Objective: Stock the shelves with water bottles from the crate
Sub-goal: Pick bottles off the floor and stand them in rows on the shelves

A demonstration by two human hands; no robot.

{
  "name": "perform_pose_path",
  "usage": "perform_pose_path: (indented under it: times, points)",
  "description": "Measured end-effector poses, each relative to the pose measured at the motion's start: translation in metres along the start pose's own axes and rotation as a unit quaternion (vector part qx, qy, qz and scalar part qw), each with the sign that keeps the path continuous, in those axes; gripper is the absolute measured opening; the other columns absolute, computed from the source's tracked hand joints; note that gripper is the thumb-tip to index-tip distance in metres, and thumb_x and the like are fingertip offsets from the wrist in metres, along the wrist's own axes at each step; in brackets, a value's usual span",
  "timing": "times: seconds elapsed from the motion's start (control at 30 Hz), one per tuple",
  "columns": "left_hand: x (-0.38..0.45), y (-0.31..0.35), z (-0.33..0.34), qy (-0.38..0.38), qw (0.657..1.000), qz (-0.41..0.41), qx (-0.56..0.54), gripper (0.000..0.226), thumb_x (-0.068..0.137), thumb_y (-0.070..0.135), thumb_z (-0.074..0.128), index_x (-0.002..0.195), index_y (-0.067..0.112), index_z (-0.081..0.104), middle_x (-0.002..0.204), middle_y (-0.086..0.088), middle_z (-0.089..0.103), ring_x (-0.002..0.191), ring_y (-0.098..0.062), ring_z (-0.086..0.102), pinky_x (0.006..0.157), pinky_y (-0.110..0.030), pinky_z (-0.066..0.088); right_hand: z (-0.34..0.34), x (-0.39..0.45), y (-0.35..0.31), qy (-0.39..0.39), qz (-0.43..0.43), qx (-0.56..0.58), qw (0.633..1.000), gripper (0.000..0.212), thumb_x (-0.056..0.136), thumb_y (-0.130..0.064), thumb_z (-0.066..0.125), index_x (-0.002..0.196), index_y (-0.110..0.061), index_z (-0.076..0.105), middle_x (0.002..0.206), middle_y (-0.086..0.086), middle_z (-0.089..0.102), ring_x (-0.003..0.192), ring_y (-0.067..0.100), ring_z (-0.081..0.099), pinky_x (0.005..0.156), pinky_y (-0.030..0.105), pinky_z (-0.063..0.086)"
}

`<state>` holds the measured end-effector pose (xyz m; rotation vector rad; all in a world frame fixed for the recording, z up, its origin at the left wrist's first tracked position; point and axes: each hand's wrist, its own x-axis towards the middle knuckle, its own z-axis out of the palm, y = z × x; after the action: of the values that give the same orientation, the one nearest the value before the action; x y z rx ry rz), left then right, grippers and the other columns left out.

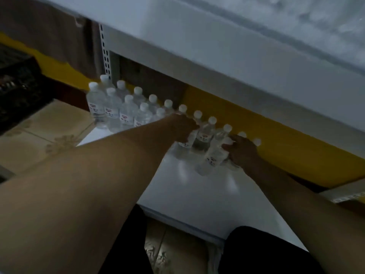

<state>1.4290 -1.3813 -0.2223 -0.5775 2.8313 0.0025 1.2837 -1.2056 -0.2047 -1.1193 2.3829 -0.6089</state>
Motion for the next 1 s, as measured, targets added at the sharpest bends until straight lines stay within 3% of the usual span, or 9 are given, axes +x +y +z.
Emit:
perform_pose_path:
  times: [0.07, 0.17, 0.37, 0.5, 0.6, 0.67, 0.8, 1.0]
  points:
    - [0.004, -0.004, 0.014, -0.003, 1.000, -0.020, 0.017, 0.075, 0.094, 0.037, 0.059, 0.155, 0.025, 0.018, 0.161, -0.006, 0.022, 0.145, -0.030, 0.029, 0.119, -0.044, 0.024, 0.011, 0.025, 0.002, -0.005, -0.002, -0.023, 1.000, 0.050, 0.096, -0.028, 0.060, 0.141, -0.011, 0.048, 0.139, 0.015, 0.053, 0.124, 0.033, 0.052, 0.103, 0.037, 0.042]
    - [0.008, -0.014, 0.017, 0.043, 0.997, -0.047, -0.039, 0.072, 0.091, 0.029, 0.060, 0.153, 0.031, 0.024, 0.153, -0.007, 0.038, 0.135, -0.030, 0.043, 0.109, -0.046, 0.040, 0.024, 0.050, 0.003, -0.023, 0.004, -0.021, 1.000, 0.048, 0.095, -0.028, 0.060, 0.139, -0.013, 0.049, 0.133, 0.017, 0.057, 0.118, 0.035, 0.056, 0.100, 0.043, 0.047]
    - [0.004, -0.011, 0.027, 0.053, 0.994, -0.070, -0.062, 0.071, 0.092, 0.023, 0.056, 0.154, 0.030, 0.024, 0.161, -0.002, 0.023, 0.146, -0.028, 0.023, 0.113, -0.048, 0.034, 0.055, 0.078, -0.006, 0.012, -0.003, -0.053, 0.999, 0.049, 0.097, -0.028, 0.059, 0.142, -0.013, 0.047, 0.145, 0.014, 0.047, 0.131, 0.034, 0.045, 0.105, 0.037, 0.037]
    - [0.001, -0.002, 0.024, 0.047, 0.994, -0.094, -0.036, 0.074, 0.093, 0.029, 0.056, 0.156, 0.031, 0.017, 0.162, -0.008, 0.009, 0.148, -0.032, 0.012, 0.114, -0.050, 0.028, 0.063, 0.084, -0.017, 0.038, -0.013, -0.059, 0.997, 0.042, 0.098, -0.028, 0.054, 0.137, -0.012, 0.051, 0.138, 0.014, 0.053, 0.124, 0.032, 0.051, 0.094, 0.031, 0.039]
    - [0.000, -0.001, 0.022, 0.048, 0.992, -0.108, -0.044, 0.074, 0.094, 0.031, 0.056, 0.155, 0.033, 0.016, 0.162, -0.012, 0.008, 0.148, -0.036, 0.012, 0.114, -0.050, 0.027, 0.062, 0.082, -0.016, 0.053, 0.013, -0.058, 0.997, 0.037, 0.099, -0.031, 0.053, 0.124, -0.006, 0.060, 0.124, 0.017, 0.061, 0.113, 0.032, 0.056, 0.076, 0.029, 0.036]
    - [0.001, -0.001, 0.021, 0.045, 0.992, -0.111, -0.046, 0.073, 0.094, 0.029, 0.055, 0.155, 0.033, 0.017, 0.161, -0.013, 0.008, 0.147, -0.036, 0.013, 0.113, -0.050, 0.028, 0.061, 0.080, -0.013, 0.057, 0.033, -0.028, 0.997, 0.035, 0.097, -0.032, 0.056, 0.118, -0.005, 0.064, 0.116, 0.018, 0.065, 0.107, 0.033, 0.059, 0.073, 0.028, 0.036]
    - [-0.002, 0.000, 0.018, 0.051, 0.992, -0.105, -0.047, 0.071, 0.093, 0.027, 0.056, 0.154, 0.034, 0.020, 0.159, -0.014, 0.012, 0.145, -0.036, 0.019, 0.111, -0.049, 0.033, 0.060, 0.077, -0.014, 0.053, 0.034, -0.036, 0.997, 0.034, 0.096, -0.028, 0.059, 0.116, -0.003, 0.066, 0.116, 0.018, 0.066, 0.109, 0.034, 0.060, 0.083, 0.033, 0.045]
    - [0.001, 0.008, 0.002, 0.070, 0.989, -0.119, 0.052, 0.062, 0.089, 0.036, 0.059, 0.146, 0.030, 0.036, 0.153, -0.013, 0.018, 0.137, -0.036, 0.025, 0.110, -0.052, 0.029, 0.047, 0.077, -0.015, 0.033, 0.070, -0.112, 0.991, 0.029, 0.099, -0.010, 0.046, 0.125, -0.002, 0.056, 0.132, 0.015, 0.055, 0.124, 0.031, 0.051, 0.095, 0.032, 0.042]
